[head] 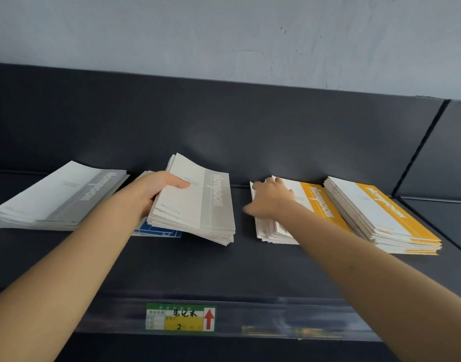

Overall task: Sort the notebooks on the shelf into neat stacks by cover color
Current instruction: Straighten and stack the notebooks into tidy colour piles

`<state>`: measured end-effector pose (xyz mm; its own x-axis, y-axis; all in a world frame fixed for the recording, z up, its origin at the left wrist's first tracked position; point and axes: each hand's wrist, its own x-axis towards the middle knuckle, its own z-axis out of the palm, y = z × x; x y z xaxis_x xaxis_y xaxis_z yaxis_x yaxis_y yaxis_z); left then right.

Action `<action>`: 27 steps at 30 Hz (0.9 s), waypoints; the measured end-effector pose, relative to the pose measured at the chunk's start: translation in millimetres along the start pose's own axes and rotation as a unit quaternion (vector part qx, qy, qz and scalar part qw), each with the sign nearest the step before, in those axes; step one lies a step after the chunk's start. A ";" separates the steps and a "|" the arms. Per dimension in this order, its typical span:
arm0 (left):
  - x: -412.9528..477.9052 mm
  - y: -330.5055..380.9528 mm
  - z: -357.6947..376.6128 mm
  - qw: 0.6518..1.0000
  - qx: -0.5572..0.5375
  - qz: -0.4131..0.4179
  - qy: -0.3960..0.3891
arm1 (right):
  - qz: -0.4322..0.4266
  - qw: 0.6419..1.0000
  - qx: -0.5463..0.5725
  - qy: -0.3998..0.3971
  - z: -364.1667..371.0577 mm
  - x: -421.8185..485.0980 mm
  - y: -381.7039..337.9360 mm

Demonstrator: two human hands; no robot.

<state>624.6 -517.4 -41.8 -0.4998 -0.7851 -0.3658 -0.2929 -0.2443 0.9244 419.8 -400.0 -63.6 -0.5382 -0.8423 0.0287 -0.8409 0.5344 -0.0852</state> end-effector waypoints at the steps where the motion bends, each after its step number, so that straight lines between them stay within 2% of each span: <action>1: -0.5 -0.6 -1.5 1.000 -0.001 -0.001 0.000 | 0.012 1.000 -0.018 -0.020 3.7 1.2 -1.4; 4: -3.6 -1.2 -7.8 1.000 -0.007 -0.001 -0.001 | 0.048 0.997 -0.009 -0.058 7.7 1.3 2.8; 8: -12.1 -0.3 -22.5 1.000 -0.017 -0.001 0.012 | 0.049 0.998 0.001 -0.033 4.9 -2.4 3.4; 11: -24.3 2.4 -39.4 0.999 -0.032 0.007 0.032 | -0.023 0.997 0.062 0.044 3.9 -2.6 -15.2; 13: -34.6 2.3 -54.4 0.998 -0.039 0.011 0.052 | -0.057 0.986 0.150 0.046 1.7 -2.6 -39.3; 16: -48.4 0.0 -81.3 0.995 -0.053 0.021 0.082 | -0.020 0.940 0.339 -0.038 5.4 1.8 -79.9; 19: -60.1 -2.1 -114.4 0.993 -0.046 0.018 0.105 | 0.078 0.840 0.518 -0.142 8.1 3.1 -115.8; 21: -65.5 -4.1 -133.9 0.993 -0.039 0.013 0.107 | 0.138 0.768 0.600 -0.176 3.7 3.5 -130.8; 22: -68.1 -4.8 -142.4 0.993 -0.045 0.014 0.107 | 0.161 0.745 0.619 -0.189 -1.1 2.7 -136.3; 23: -70.9 -4.4 -148.9 0.992 -0.048 0.018 0.113 | 0.182 0.740 0.616 -0.199 -5.7 3.6 -140.0; 27: -71.5 -5.2 -171.9 0.990 -0.022 0.052 0.126 | 0.228 0.761 0.562 -0.229 -11.8 12.0 -144.4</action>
<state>801.9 -557.9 -1.9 -0.3038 -0.9235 -0.2343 -0.2108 -0.1747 0.9618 534.1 -486.5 -39.2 -0.4664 -0.6615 -0.5873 0.1454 0.5976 -0.7885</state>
